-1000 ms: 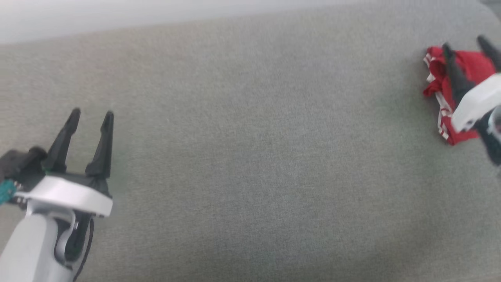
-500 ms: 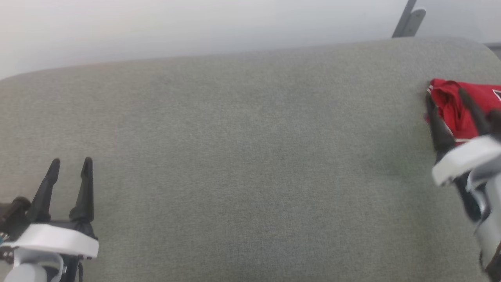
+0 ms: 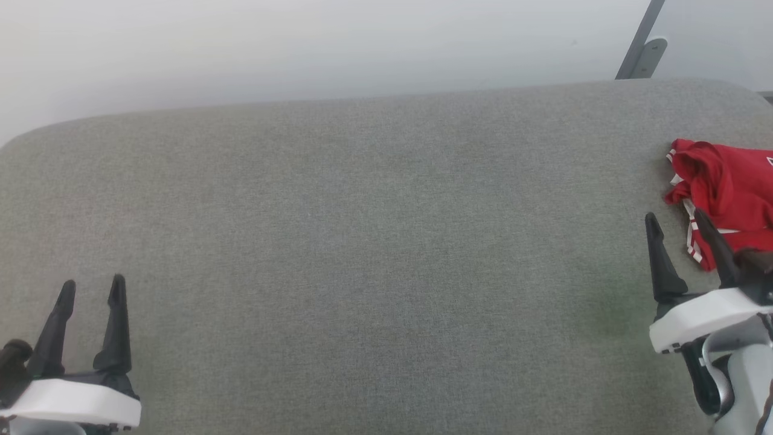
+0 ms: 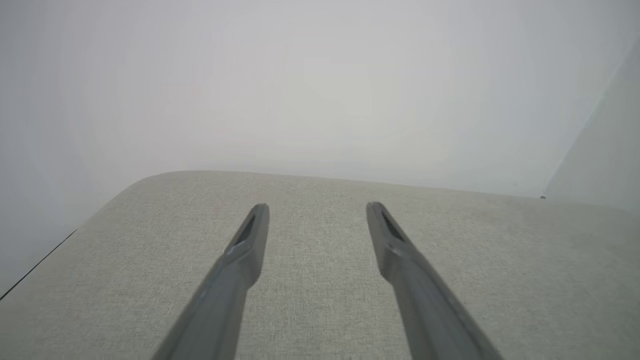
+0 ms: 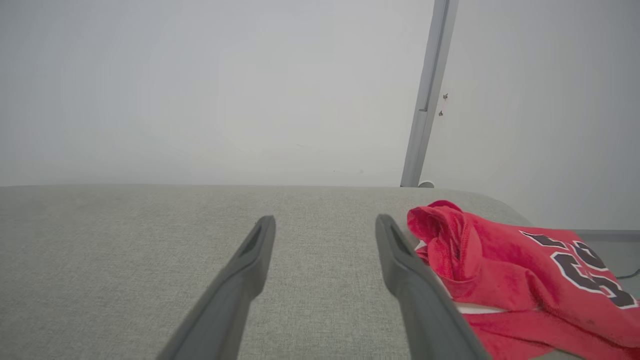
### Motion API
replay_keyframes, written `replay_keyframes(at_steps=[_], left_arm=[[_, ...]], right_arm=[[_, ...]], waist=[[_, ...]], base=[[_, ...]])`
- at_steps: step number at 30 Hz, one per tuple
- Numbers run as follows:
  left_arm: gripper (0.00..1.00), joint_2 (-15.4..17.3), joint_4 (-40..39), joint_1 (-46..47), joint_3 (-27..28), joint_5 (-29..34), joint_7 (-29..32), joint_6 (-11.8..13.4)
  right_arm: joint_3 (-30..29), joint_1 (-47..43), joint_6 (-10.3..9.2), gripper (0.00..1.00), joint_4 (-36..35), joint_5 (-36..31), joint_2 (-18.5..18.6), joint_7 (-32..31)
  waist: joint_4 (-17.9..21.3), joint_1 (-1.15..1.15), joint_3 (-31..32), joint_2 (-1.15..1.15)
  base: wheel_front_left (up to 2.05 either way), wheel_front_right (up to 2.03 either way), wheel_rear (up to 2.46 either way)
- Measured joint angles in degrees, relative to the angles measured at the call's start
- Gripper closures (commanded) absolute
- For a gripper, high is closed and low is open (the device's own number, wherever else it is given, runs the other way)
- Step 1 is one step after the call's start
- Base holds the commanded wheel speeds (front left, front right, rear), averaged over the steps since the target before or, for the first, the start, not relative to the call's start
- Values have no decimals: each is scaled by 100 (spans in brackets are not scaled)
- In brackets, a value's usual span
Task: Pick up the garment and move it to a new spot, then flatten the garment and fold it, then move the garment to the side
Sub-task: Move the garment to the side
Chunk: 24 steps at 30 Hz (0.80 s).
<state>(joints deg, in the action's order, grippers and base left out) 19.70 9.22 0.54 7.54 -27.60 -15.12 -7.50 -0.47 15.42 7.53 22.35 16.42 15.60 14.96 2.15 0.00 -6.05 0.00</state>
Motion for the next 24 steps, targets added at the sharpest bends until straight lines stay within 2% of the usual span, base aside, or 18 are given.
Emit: replay_keyframes(at_steps=[13, 24], left_arm=[[0, -68, -113, -131, 113, 40, 0, 0], [0, -132, -212, -159, 163, 40, 0, 0]], right_arm=[[-159, -347, 0, 0, -276, -129, -270, -1], [-171, -435, 0, 0, -350, -116, -290, -1]], waist=[[-5, 0, 20, 0], [-7, 0, 13, 0]], base=[[0, 0, 0], [0, 0, 0]])
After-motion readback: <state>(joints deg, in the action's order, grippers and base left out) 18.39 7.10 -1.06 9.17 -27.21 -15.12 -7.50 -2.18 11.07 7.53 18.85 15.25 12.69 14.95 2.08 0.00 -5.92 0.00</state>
